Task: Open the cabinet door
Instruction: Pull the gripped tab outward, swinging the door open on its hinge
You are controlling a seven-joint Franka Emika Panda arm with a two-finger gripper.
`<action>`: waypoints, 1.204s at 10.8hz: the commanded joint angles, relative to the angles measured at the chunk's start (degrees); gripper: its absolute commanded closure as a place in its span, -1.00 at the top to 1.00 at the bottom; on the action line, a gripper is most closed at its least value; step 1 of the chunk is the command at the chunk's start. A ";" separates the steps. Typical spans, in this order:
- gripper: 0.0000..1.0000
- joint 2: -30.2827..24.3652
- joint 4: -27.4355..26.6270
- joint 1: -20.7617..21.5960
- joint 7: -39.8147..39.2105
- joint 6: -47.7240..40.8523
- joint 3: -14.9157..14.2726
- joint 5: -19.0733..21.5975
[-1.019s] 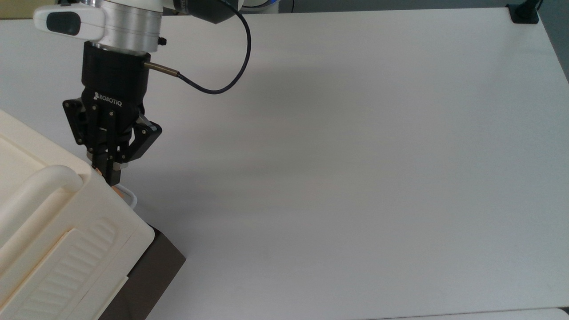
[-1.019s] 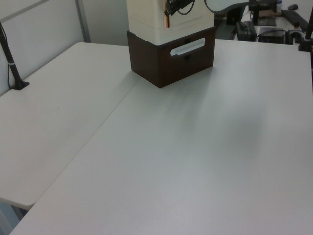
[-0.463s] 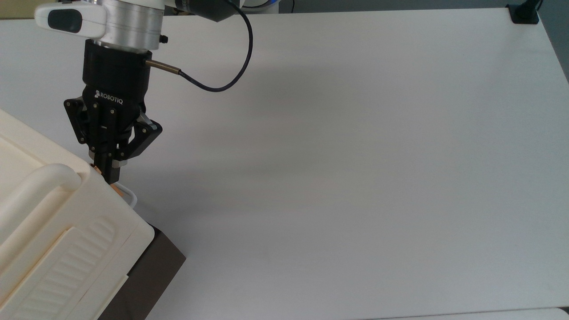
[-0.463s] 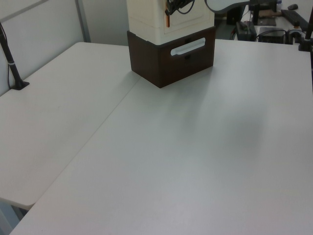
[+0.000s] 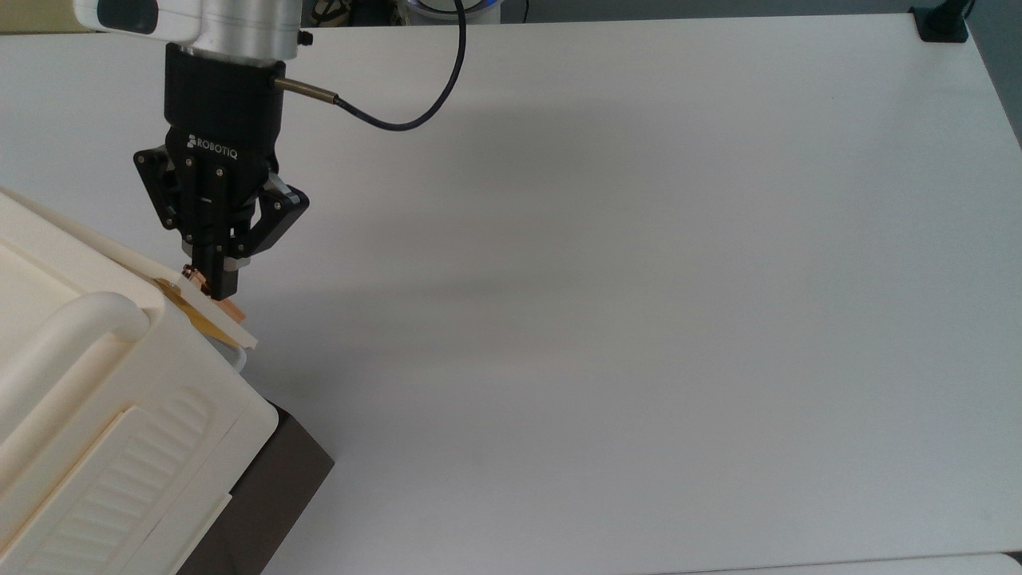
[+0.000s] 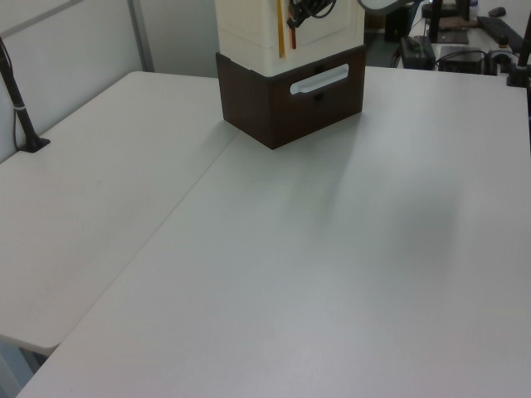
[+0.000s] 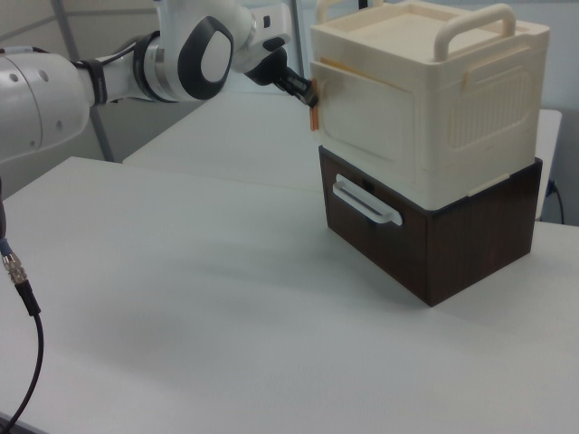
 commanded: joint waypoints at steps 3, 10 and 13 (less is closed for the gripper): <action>-0.89 -4.20 -3.43 0.09 0.54 -11.05 5.03 -0.26; 0.09 -9.03 -3.26 -0.70 -12.20 -28.73 5.04 12.13; 1.00 -10.26 -3.26 -0.61 -18.85 -36.96 5.13 12.31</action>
